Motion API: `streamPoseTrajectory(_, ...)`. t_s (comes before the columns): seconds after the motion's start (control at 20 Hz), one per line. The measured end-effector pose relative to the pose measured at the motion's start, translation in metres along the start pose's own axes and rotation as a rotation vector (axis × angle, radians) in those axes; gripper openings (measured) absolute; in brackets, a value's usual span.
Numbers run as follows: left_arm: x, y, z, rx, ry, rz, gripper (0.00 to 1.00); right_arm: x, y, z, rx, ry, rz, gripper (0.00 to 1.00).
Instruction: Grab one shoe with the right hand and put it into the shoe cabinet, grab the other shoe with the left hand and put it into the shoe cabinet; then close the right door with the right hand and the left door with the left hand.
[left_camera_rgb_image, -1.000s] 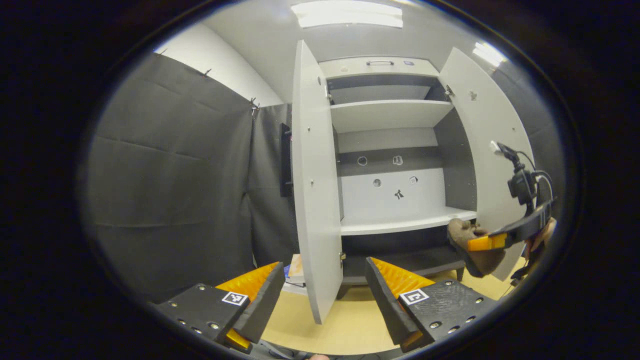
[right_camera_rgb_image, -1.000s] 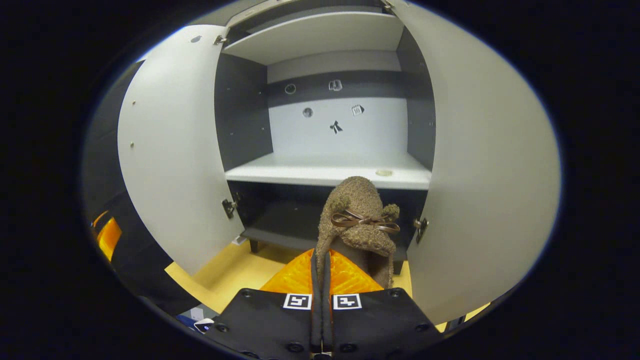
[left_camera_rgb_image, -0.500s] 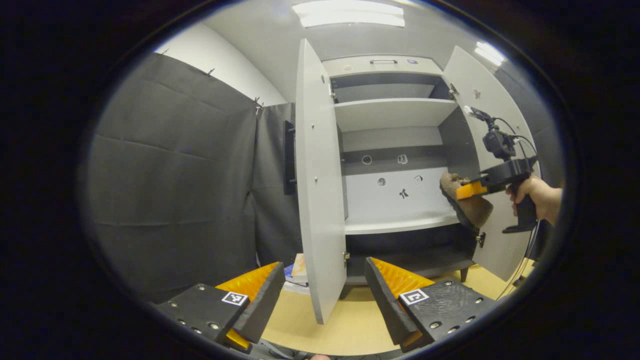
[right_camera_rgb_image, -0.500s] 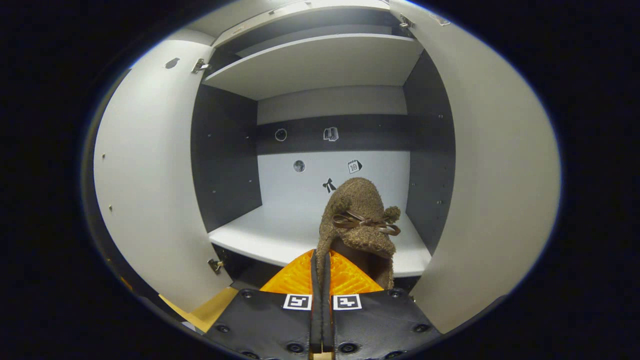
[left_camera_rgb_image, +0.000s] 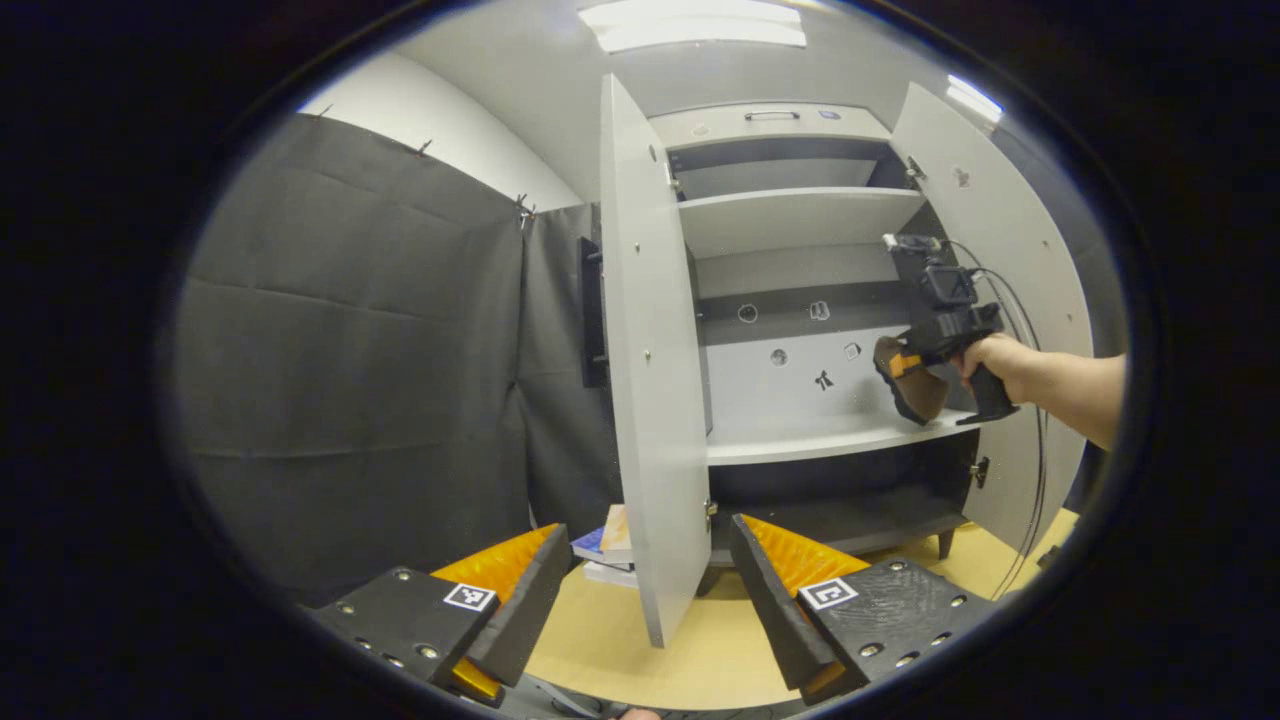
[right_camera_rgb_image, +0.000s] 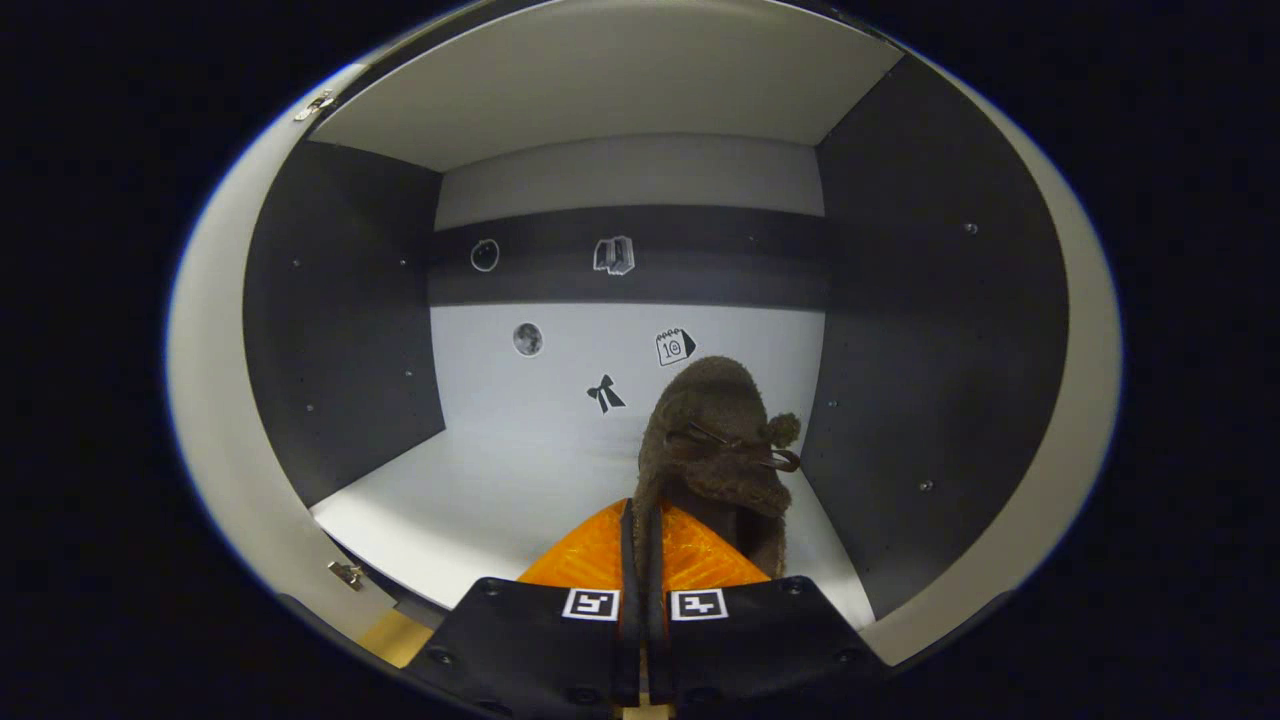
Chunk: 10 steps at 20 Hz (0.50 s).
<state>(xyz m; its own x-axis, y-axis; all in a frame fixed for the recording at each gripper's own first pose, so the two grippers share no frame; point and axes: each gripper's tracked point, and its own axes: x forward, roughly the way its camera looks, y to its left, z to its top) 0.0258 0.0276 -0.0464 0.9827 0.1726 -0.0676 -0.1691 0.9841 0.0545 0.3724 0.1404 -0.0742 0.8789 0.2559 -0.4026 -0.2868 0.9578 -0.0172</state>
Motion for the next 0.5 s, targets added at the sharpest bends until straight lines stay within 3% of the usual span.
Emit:
streamPoseTrajectory(0.1,-0.001,-0.003,0.000,0.001,-0.002,-0.018,1.00,0.004,-0.005,0.003,-0.037,-0.031,-0.035,0.22)
streamPoseTrajectory(0.15,-0.002,-0.005,0.001,-0.007,-0.002,-0.034,1.00,-0.001,-0.002,0.012,-0.043,-0.069,-0.028,0.26)
streamPoseTrajectory(0.2,-0.003,-0.009,0.001,-0.027,0.000,-0.054,0.94,-0.008,-0.001,0.020,-0.052,-0.099,-0.042,0.40)
streamPoseTrajectory(0.35,0.005,-0.033,-0.010,-0.080,0.020,-0.096,0.94,-0.041,-0.002,0.033,-0.070,-0.214,-0.068,0.98)
streamPoseTrajectory(0.5,0.012,-0.040,-0.017,-0.083,0.034,-0.126,0.94,-0.088,0.002,0.034,-0.056,-0.292,-0.048,0.98)
